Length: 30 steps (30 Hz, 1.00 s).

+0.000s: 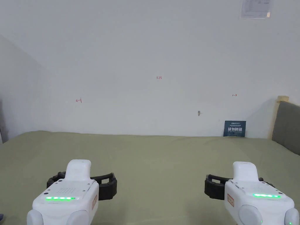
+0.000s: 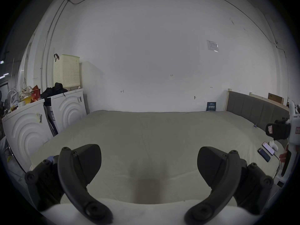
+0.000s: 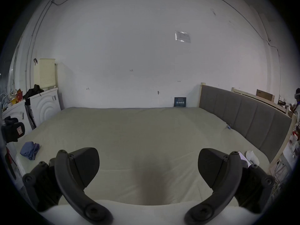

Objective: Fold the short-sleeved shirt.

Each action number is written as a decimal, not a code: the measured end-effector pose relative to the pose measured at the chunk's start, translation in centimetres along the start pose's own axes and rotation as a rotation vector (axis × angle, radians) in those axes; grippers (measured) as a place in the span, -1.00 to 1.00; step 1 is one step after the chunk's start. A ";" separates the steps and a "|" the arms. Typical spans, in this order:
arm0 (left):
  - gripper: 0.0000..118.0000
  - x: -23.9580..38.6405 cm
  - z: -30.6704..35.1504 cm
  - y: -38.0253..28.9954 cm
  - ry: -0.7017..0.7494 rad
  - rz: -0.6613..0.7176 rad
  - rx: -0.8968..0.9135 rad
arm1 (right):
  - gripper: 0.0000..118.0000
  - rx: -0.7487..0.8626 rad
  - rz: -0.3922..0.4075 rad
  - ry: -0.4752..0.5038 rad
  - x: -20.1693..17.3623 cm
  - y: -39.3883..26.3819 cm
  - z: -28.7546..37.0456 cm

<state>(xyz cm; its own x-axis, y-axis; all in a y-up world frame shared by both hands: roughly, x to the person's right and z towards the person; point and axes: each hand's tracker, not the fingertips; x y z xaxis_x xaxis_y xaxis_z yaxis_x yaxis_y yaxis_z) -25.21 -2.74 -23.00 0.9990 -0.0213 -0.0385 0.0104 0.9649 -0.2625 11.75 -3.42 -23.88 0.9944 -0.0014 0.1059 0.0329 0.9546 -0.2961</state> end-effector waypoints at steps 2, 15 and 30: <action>1.00 0.0 0.1 0.0 -0.003 0.017 -0.008 | 1.00 0.002 -0.024 -0.006 0.3 -0.1 0.0; 1.00 0.2 -0.2 -0.3 -0.016 0.014 -0.021 | 1.00 -0.092 -0.053 0.044 0.5 1.2 -0.2; 1.00 -0.3 -0.1 0.4 -0.001 0.071 -0.023 | 1.00 -0.085 -0.088 0.062 1.4 2.1 0.5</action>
<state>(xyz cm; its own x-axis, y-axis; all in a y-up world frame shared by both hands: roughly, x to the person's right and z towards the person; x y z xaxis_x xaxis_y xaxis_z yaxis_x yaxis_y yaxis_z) -25.47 -2.35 -23.22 0.9972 0.0474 -0.0573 -0.0617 0.9576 -0.2816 13.18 -1.31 -23.90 0.9915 -0.1053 0.0767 0.1263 0.9212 -0.3680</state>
